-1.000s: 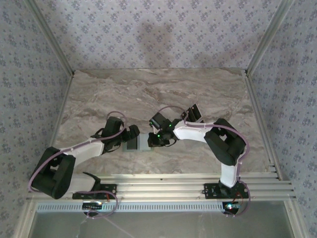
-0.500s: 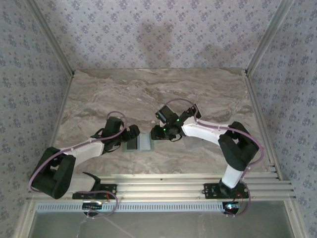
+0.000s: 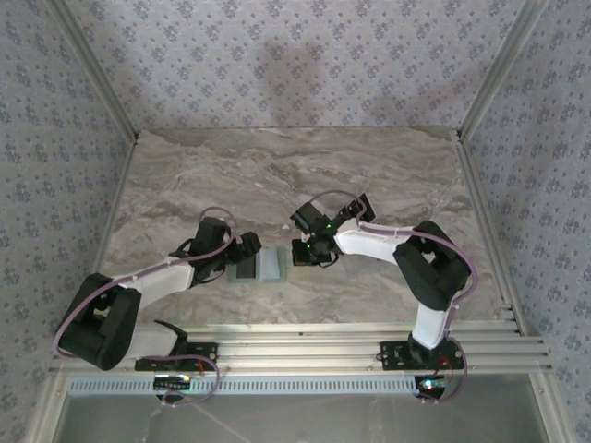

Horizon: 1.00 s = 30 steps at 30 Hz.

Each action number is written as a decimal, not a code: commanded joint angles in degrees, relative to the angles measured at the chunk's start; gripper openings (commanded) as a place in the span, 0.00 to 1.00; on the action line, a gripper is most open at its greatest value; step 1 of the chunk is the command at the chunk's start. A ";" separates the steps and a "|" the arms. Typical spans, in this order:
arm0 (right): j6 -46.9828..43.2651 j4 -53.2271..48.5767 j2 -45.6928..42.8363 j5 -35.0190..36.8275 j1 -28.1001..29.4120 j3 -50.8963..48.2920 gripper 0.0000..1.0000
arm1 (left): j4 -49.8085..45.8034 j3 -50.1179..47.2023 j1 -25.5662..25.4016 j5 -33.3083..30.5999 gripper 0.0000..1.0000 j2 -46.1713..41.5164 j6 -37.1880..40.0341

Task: Put the credit cards into the card holder

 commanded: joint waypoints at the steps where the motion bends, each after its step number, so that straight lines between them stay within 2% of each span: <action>1: 0.49 2.89 1.23 -1.25 -0.60 -1.21 0.00 | 1.80 -0.09 0.20 3.20 1.00 -0.31 0.62; 15: 1.15 5.76 3.85 -3.62 -1.02 -0.43 0.00 | 3.93 -0.91 -1.98 4.24 1.00 -8.82 -5.00; 30: 0.71 6.22 3.96 -4.14 -2.12 -0.52 0.00 | 13.16 7.06 -18.38 -2.53 1.00 -1.42 -9.39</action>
